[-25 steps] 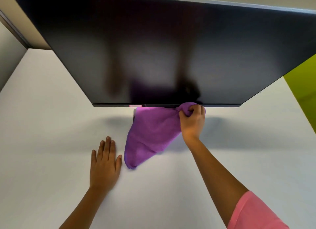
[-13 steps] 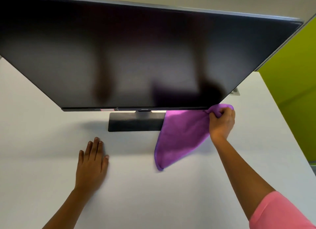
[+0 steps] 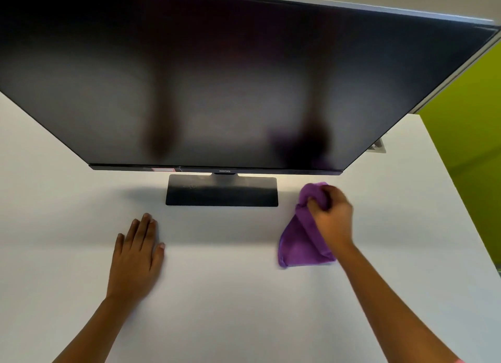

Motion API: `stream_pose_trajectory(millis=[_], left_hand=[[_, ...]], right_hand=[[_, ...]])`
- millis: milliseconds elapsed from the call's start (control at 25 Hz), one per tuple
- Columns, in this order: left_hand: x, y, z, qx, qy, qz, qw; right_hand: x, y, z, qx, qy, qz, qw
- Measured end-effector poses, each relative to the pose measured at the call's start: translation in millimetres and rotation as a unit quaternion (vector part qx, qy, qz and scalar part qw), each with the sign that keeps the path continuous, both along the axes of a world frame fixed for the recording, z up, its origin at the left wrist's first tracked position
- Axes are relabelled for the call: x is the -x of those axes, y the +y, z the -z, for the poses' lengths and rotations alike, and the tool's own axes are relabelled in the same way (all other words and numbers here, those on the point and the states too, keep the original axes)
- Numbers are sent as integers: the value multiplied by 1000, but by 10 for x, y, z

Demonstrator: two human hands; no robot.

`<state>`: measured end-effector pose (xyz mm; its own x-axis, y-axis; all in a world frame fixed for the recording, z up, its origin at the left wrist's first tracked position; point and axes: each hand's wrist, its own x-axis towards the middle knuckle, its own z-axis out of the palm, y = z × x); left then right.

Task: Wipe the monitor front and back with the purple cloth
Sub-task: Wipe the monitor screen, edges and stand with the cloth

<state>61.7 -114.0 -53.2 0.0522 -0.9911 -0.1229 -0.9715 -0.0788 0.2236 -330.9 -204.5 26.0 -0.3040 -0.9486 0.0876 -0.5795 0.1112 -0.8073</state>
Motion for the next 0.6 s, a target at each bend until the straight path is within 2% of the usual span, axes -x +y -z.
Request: stream_pose_trajectory(millis=[120,200,240,320,400,480,600], left_hand=[[-7,-11,19,7,2,-3,1000],[-17,-15,40,11,3,-2,1000],[-21,-12,49,13,4,-2,1000],[-25,-3,59,14,7,-4,1000],[-25,7,68,18,10,-6,1000],[-16,4,65,21,11,-6,1000],[-21,8,70,22,13,-4,1000]], right_hand=[[-389,-18,273,-6,47,-34,998],[-532,-147,377,21,136,-10,990],[-577,-214,433,2,191,-17,981],[-651,-282,574,-92,308,-88,943],[-669,-268,739,-131,380,-142,905],[-686,-289,787,-125,393,-149,899],[-871,-367,765,-102,369,-126,915]])
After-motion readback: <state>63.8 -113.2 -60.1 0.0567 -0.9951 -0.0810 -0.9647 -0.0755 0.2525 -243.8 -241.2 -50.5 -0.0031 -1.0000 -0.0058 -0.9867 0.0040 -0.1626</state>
